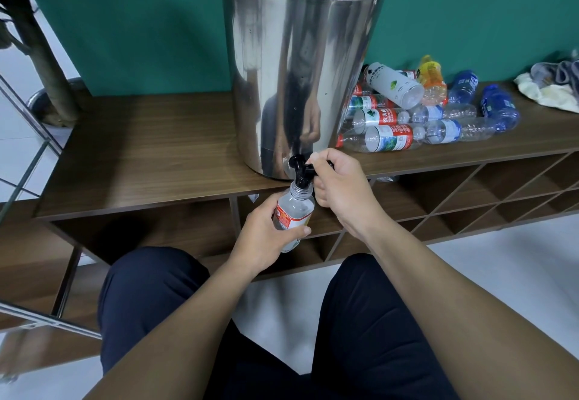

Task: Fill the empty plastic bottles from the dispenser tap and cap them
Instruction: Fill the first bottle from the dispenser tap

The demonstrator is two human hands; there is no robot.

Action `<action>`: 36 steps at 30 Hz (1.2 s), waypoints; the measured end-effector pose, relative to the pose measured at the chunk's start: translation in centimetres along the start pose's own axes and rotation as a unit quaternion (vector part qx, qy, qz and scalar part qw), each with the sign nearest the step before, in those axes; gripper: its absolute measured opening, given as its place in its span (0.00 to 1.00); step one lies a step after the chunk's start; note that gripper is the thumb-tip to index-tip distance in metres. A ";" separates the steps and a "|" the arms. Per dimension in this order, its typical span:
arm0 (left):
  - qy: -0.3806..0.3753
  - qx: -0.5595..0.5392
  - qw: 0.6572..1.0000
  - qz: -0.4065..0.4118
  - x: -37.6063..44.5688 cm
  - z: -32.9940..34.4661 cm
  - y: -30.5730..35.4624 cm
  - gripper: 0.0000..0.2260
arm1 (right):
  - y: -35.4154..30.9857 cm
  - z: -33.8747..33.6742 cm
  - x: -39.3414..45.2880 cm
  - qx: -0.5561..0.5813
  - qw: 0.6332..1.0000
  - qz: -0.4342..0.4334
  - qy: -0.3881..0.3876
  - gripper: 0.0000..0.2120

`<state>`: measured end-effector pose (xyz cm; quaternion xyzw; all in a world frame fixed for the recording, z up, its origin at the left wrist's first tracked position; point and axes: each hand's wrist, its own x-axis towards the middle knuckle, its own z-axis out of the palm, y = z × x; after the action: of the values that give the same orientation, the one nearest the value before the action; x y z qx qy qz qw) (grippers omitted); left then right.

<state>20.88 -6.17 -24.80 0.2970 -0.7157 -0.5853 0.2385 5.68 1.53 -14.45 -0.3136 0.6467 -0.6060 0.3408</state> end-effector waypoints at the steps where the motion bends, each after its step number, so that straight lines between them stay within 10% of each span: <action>1: 0.000 -0.006 1.000 0.002 0.1 0.0 -0.1 0.36 | 0.0 0.1 0.0 0.008 1.000 0.001 0.001 0.11; 36: -0.009 -0.003 1.000 0.010 0.0 0.0 -0.3 0.35 | 0.3 -0.3 0.0 -0.010 1.000 -0.005 -0.010 0.14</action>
<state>20.94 -6.20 -25.07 0.2834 -0.7191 -0.5879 0.2388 5.40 1.70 -14.70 -0.3268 0.6477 -0.5978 0.3411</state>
